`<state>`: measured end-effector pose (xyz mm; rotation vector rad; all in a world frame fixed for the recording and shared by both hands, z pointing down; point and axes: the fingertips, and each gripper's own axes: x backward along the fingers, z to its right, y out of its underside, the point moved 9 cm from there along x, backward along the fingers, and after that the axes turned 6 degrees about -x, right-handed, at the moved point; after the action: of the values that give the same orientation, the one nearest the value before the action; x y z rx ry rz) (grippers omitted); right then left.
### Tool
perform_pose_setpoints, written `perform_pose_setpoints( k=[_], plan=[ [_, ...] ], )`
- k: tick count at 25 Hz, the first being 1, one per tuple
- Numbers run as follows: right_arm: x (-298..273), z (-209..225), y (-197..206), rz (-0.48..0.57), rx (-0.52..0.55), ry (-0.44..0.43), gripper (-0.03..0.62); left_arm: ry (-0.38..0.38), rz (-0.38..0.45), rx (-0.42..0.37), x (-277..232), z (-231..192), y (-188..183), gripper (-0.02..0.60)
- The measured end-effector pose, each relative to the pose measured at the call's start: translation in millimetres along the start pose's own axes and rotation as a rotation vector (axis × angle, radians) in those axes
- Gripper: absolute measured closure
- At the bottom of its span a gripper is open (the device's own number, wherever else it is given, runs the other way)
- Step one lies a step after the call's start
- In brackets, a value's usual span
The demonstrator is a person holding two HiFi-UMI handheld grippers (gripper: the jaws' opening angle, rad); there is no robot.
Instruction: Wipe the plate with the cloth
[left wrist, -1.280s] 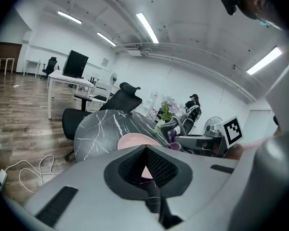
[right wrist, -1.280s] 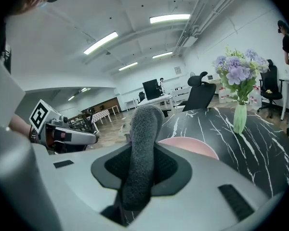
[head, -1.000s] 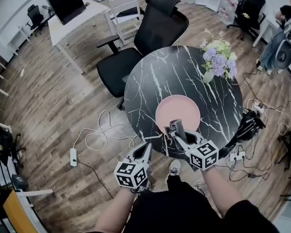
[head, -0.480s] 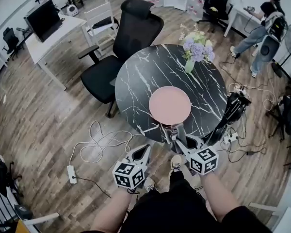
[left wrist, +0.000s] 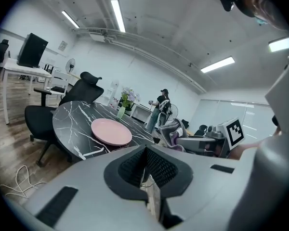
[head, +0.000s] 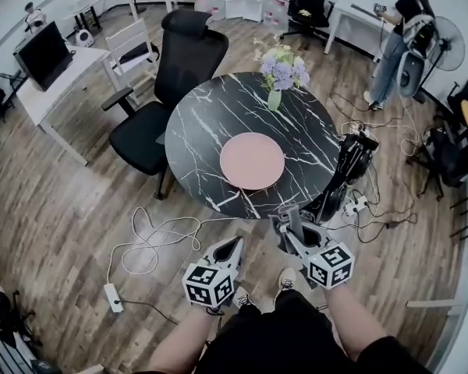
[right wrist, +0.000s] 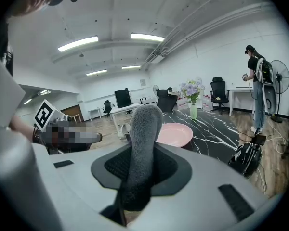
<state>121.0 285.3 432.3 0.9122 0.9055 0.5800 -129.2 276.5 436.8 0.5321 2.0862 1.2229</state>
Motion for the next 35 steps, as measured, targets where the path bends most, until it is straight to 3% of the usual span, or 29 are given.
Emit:
perform_pose_setpoints(
  k=[14,35],
  plan=[
    [33,3,0,0.021,0.036,-0.066,0.488,-0.093,0.025,0.007,13,37,8,0.563],
    [101,50,7,0.018,0.085,-0.262,0.489,-0.266,0.088,0.015,9,155,32,0.563]
  ],
)
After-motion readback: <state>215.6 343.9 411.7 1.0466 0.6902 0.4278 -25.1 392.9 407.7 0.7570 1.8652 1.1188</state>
